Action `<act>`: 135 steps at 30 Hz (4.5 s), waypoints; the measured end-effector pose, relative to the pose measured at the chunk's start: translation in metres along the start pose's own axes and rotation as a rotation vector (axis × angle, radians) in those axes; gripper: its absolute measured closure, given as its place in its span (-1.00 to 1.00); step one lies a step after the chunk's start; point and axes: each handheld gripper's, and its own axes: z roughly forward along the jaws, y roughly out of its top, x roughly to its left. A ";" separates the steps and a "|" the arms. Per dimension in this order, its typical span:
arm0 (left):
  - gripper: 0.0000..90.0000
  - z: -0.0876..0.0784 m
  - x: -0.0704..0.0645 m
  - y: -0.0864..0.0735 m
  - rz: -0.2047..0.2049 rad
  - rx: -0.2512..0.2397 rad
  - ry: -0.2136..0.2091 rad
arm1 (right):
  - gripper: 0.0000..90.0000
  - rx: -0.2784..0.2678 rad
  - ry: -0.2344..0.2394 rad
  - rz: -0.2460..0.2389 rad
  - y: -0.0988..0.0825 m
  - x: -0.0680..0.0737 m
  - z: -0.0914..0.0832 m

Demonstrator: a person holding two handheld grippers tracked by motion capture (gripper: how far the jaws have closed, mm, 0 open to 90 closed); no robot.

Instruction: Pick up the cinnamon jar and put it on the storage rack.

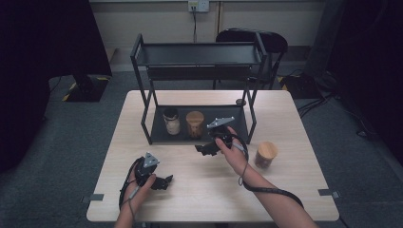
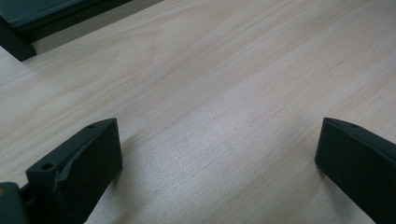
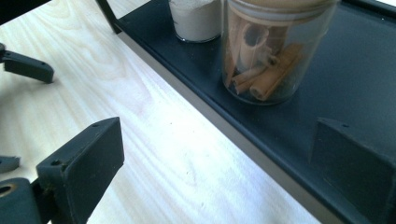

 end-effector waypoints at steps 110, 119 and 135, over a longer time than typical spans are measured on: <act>-1.00 0.000 0.000 0.000 0.000 0.000 0.000 | -0.96 0.010 0.214 -0.068 -0.140 -0.016 -0.121; -1.00 0.000 0.000 0.000 0.000 0.000 0.000 | -0.95 0.019 0.218 -0.064 -0.149 -0.022 -0.129; -1.00 0.000 0.000 0.000 0.002 0.001 0.001 | -0.95 0.037 0.199 -0.062 -0.162 -0.029 -0.139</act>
